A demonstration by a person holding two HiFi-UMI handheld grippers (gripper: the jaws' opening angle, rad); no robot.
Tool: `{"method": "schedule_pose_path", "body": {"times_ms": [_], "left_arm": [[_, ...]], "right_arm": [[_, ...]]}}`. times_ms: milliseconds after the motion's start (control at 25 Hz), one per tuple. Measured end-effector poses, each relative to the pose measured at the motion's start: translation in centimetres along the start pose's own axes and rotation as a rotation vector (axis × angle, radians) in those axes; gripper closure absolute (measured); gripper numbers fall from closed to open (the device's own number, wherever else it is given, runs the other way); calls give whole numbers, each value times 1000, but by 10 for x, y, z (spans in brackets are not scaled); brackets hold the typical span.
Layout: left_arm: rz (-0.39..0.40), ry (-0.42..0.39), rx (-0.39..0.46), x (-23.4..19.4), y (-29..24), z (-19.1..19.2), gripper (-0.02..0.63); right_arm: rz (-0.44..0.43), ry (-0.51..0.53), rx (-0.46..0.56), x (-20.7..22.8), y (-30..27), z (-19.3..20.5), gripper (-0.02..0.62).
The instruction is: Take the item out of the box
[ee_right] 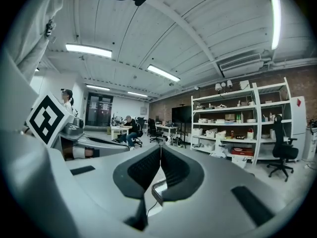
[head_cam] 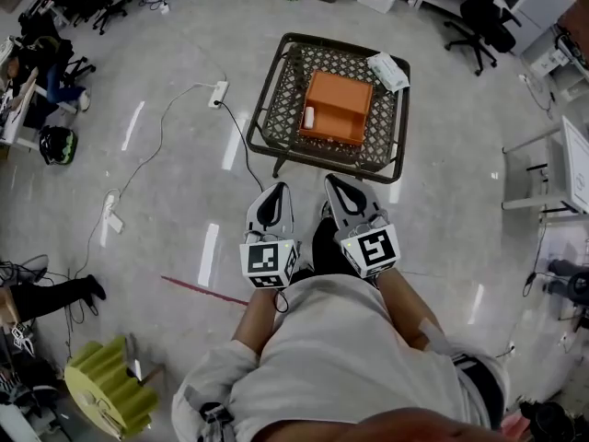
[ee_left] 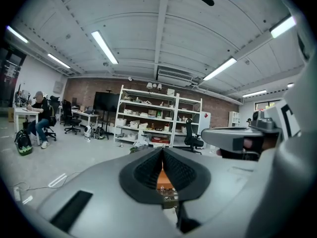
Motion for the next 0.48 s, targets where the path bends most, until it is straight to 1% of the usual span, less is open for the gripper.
{"method": "schedule_pose_path", "body": {"times_ms": [120, 240, 480], "left_arm": [[-1, -5, -15, -12, -28, -8, 595], [10, -18, -26, -19, -67, -22, 595], [-7, -51, -64, -23, -137, -39, 595]], "right_arm": [[-4, -14, 2, 21, -23, -3, 591], [12, -23, -5, 55, -45, -4, 591], [-36, -45, -96, 117, -88, 6, 591]]}}
Point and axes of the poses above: the fingertips, and each gripper's own axes: y backward along the fingers, x to its right, z out of its underside, the point moved 9 cm from there along y, backward along the fingers
